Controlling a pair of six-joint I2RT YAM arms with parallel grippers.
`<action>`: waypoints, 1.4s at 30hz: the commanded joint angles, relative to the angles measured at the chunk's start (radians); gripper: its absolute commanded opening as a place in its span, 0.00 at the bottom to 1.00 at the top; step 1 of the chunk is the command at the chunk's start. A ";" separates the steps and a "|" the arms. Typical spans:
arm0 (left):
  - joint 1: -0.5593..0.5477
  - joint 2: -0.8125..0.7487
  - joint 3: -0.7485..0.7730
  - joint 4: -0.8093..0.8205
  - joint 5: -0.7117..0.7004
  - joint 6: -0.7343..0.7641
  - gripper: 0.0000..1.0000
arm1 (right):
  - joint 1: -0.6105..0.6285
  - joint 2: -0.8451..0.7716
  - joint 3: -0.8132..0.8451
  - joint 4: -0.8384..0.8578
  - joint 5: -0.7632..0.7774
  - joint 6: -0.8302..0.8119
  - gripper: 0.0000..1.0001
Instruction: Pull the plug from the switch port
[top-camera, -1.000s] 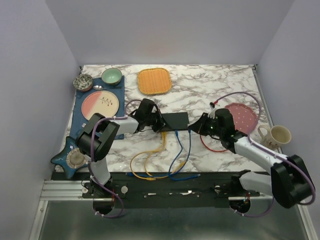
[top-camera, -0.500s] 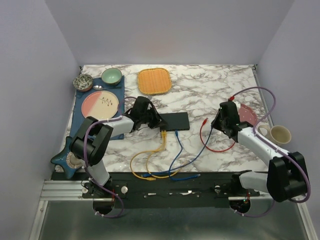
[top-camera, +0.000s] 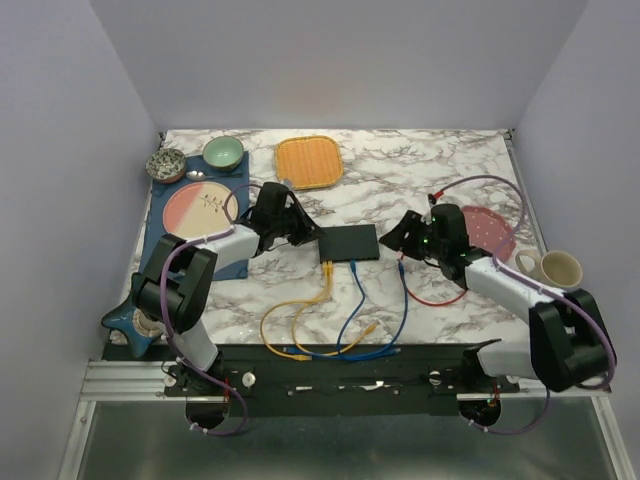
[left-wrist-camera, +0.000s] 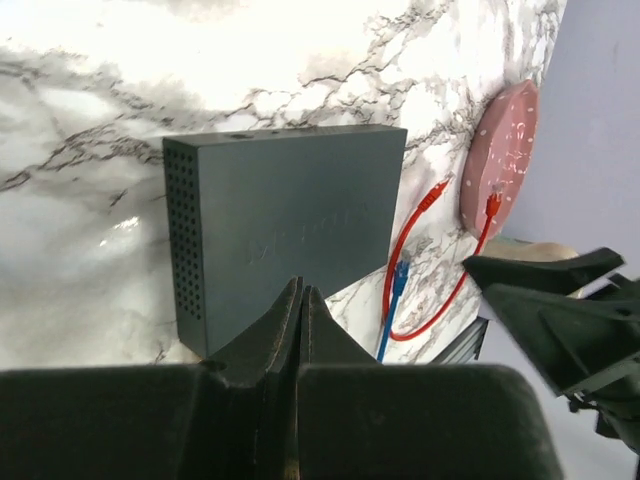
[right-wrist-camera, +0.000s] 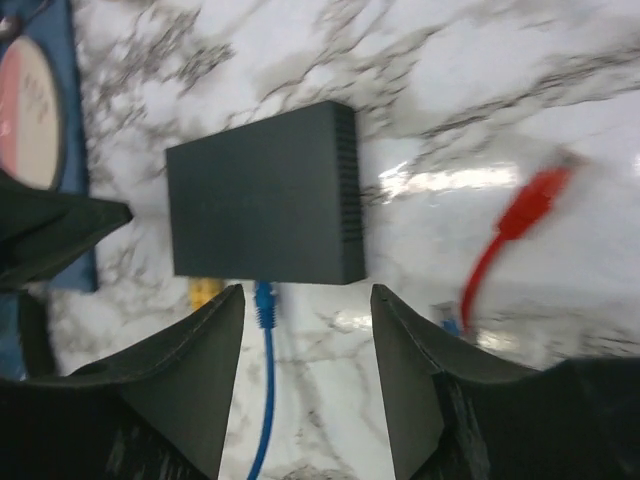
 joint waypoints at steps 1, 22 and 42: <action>-0.004 0.071 0.070 -0.008 0.067 0.030 0.06 | 0.035 0.179 -0.031 0.274 -0.400 0.098 0.59; -0.027 0.169 0.113 0.004 0.144 0.047 0.04 | 0.090 0.494 0.055 0.346 -0.371 0.248 0.47; -0.027 0.187 0.110 0.010 0.162 0.048 0.04 | 0.090 0.505 0.000 0.449 -0.268 0.457 0.32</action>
